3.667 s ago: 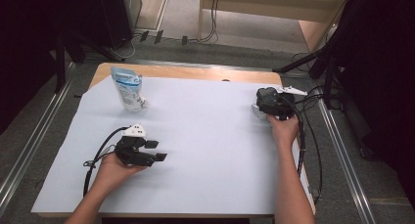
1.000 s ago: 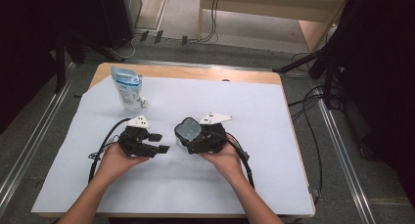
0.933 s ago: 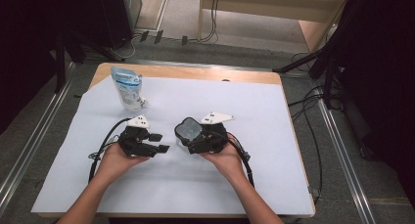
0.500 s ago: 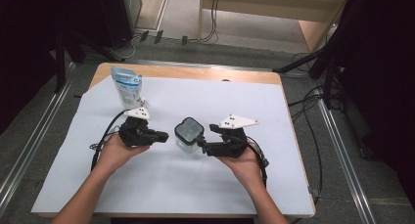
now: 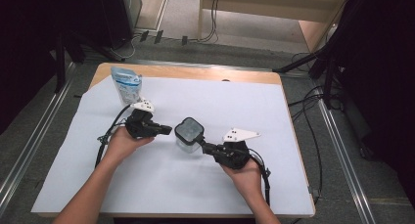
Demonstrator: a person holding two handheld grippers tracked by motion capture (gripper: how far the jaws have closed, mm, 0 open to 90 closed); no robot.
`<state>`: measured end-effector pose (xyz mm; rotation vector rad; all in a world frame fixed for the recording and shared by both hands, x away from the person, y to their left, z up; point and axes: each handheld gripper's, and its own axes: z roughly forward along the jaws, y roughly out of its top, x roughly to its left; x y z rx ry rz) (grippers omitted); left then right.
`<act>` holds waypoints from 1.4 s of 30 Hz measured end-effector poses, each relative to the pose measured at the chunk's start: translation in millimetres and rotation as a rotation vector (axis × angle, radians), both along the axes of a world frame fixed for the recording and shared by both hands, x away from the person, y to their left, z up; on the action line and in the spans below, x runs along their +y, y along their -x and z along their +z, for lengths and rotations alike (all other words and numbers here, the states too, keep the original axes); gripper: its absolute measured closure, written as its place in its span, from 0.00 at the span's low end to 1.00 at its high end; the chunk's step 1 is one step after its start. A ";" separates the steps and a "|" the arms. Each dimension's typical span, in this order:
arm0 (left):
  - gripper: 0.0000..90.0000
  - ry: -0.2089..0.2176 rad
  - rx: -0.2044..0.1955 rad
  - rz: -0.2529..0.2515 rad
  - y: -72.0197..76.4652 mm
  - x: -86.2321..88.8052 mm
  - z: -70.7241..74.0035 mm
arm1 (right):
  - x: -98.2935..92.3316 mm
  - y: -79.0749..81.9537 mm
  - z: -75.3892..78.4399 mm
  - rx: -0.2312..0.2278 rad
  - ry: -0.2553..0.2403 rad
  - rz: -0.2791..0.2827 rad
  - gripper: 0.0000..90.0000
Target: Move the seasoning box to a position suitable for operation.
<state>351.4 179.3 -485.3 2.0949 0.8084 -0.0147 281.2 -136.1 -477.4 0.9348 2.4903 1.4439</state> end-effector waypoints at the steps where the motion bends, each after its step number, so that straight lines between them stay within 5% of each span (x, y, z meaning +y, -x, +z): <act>1: 1.00 0.004 0.003 0.001 -0.6 -1.6 -0.5 | 1.3 1.6 -0.9 -0.005 0.006 0.008 1.00; 11: 1.00 -0.003 0.000 -0.008 -1.9 -10.6 -5.6 | 13.4 2.0 -15.0 0.018 0.031 0.020 1.00; 42: 0.98 0.036 0.003 -0.075 12.6 -28.2 -2.0 | -14.6 -24.1 -19.5 0.043 0.007 -0.091 1.00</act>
